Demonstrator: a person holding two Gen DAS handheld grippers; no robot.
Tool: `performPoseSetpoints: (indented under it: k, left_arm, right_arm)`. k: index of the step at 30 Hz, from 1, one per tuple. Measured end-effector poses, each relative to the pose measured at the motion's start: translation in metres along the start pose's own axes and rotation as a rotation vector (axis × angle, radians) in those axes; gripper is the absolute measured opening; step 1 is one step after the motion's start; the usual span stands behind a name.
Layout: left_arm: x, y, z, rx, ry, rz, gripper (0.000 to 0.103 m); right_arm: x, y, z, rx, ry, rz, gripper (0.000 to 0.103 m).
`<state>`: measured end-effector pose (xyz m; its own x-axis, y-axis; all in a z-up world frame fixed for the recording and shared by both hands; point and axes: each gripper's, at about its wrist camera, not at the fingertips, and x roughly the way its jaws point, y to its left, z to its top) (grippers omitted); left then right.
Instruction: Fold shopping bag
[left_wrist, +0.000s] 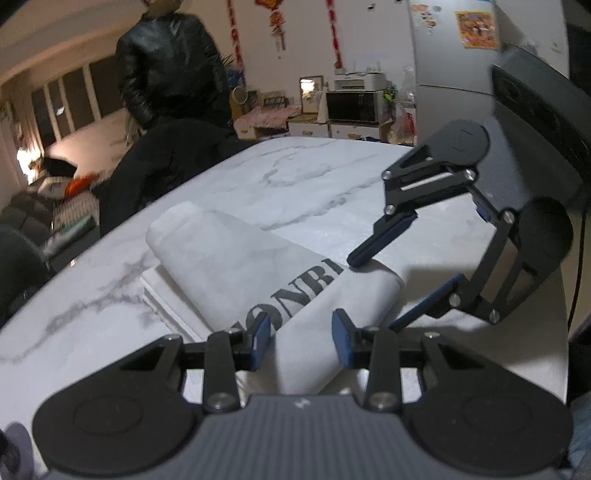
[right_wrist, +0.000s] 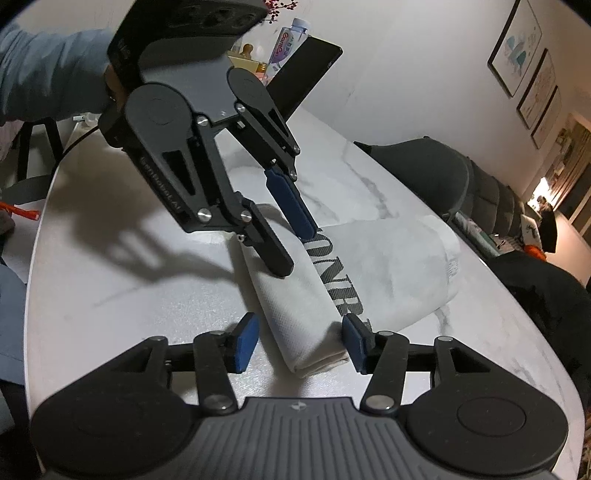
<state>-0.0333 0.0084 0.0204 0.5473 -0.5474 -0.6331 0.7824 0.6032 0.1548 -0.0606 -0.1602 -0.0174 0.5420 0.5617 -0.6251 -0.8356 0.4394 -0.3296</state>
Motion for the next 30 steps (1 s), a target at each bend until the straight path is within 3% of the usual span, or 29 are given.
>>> performPoseSetpoints:
  k: [10,12,15,25,30]
  left_arm:
    - [-0.002,0.0,-0.002,0.067,-0.002,-0.033,0.037]
    - [-0.002,-0.001,-0.003,0.087,0.008,-0.055,0.054]
    - [0.003,-0.023,-0.009,0.263,0.028,-0.005,0.06]
    - [0.007,-0.016,-0.006,0.254,0.036,-0.006,0.054]
    - [0.007,-0.009,-0.006,0.221,0.019,-0.012,0.045]
  right_arm:
    - [0.004,-0.011,0.0,0.022,0.008,0.045,0.053]
    - [0.005,-0.012,0.0,0.034,0.007,0.049,0.054]
    - [0.007,-0.014,0.001,0.047,0.008,0.052,0.054]
    - [0.008,-0.021,0.001,0.068,0.012,0.075,0.054]
    - [0.006,-0.022,-0.001,0.083,0.005,0.081,0.054]
